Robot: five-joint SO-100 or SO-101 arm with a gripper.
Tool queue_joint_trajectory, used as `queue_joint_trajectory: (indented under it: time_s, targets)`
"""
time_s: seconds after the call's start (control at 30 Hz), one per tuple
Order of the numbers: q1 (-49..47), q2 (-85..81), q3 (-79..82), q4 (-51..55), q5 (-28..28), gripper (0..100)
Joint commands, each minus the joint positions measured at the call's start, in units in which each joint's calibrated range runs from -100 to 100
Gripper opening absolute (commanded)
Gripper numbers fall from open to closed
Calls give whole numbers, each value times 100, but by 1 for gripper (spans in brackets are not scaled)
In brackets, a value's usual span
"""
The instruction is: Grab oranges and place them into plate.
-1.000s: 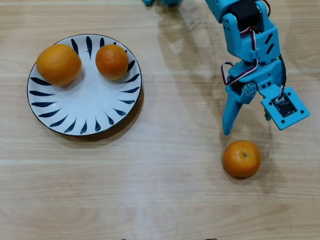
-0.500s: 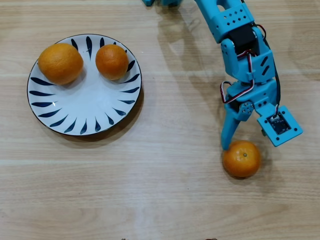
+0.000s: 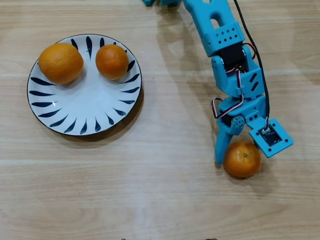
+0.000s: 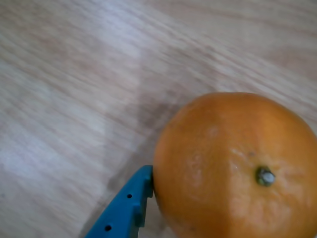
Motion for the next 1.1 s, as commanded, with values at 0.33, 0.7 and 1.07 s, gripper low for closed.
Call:
queue_joint_trajectory:
  time_s: [0.33, 0.7, 1.07]
  targets:
    - [87, 278, -387, -723, -11, 37]
    - [-1, 193, -396, -714, -11, 26]
    - [71, -1142, -52, 266, 177, 26]
